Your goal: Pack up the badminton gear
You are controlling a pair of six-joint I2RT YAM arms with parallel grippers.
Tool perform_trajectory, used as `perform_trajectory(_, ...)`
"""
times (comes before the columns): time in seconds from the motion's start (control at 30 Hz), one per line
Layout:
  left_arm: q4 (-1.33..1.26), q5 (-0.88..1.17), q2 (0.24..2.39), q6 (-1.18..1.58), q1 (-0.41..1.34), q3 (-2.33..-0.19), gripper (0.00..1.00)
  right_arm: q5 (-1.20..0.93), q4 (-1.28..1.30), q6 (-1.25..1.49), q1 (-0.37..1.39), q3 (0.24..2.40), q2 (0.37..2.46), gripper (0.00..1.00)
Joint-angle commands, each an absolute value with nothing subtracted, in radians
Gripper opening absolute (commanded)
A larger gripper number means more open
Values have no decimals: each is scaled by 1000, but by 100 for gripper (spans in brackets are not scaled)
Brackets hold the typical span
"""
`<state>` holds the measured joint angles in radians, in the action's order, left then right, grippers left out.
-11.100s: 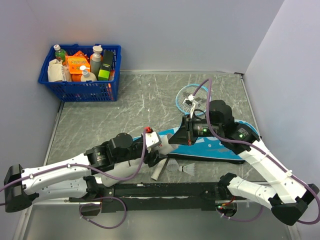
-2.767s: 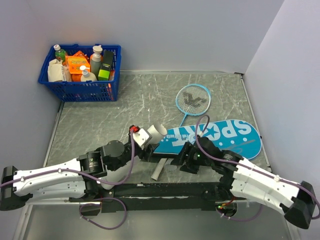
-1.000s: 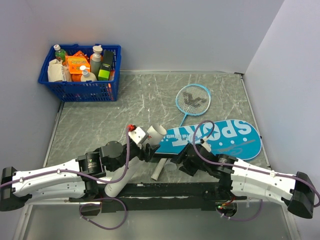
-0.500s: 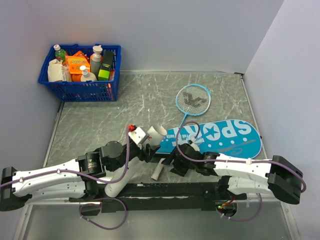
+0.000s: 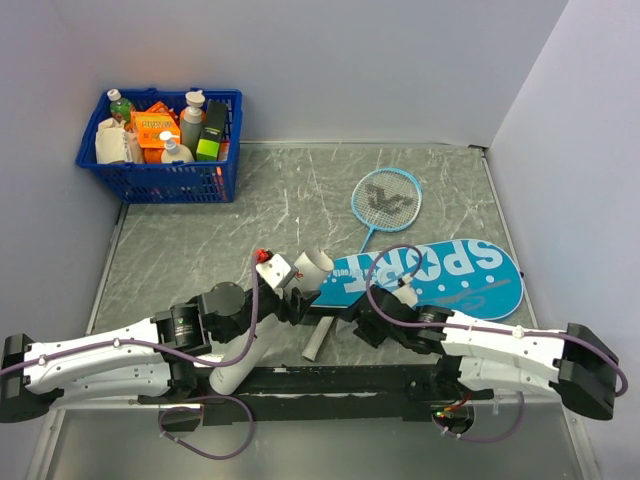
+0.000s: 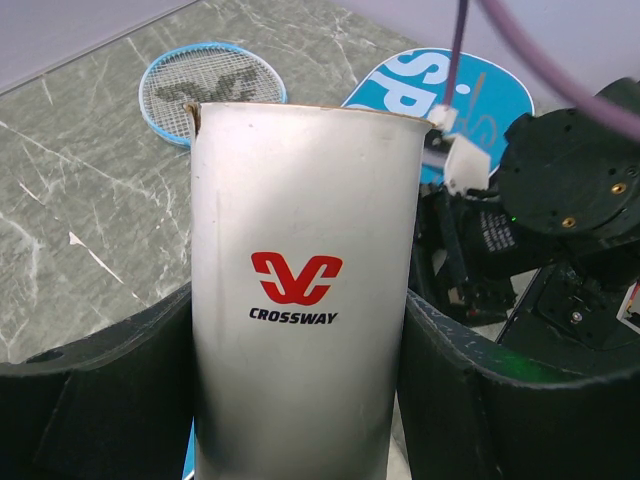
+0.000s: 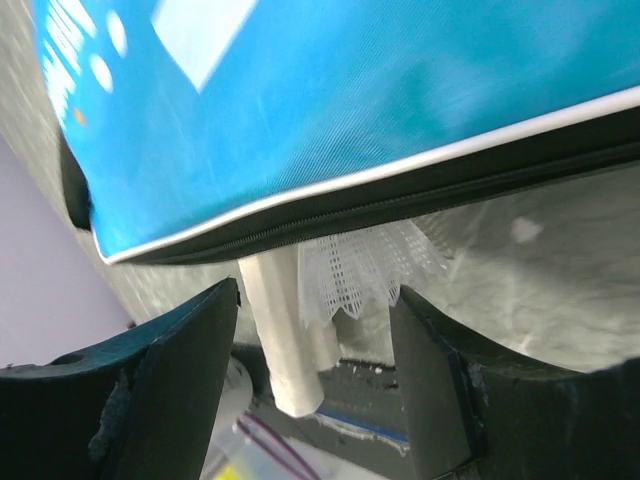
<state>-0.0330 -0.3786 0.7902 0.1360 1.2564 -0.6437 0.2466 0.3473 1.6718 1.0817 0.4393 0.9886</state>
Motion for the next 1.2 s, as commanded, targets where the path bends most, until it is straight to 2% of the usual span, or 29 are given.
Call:
perform_trajectory(0.0,-3,-374,804,242,1262,-640,1,383,500,1729,1072,439,920,65)
perform_trajectory(0.2,-3,-379,815,242,1262,-644,1,405,476,1703,1062,442,959,50)
perform_trajectory(0.33,-3,-383,818,242,1262,-643,1,402,442,1680,1060,469,1037,49)
perform_trajectory(0.47,-3,-385,825,245,1262,-644,1,417,410,1652,1055,485,1063,43)
perform_trajectory(0.53,-3,-384,827,247,1262,-644,1,439,419,1643,1046,495,1062,36)
perform_trajectory(0.77,23,-387,845,245,1262,-655,1,528,517,1594,1035,499,930,0)
perform_trajectory(1.0,8,-355,857,218,1262,-649,1,517,610,1462,1034,475,671,0)
perform_trajectory(1.17,-34,-278,864,172,1262,-634,1,431,796,1265,1032,573,507,0)
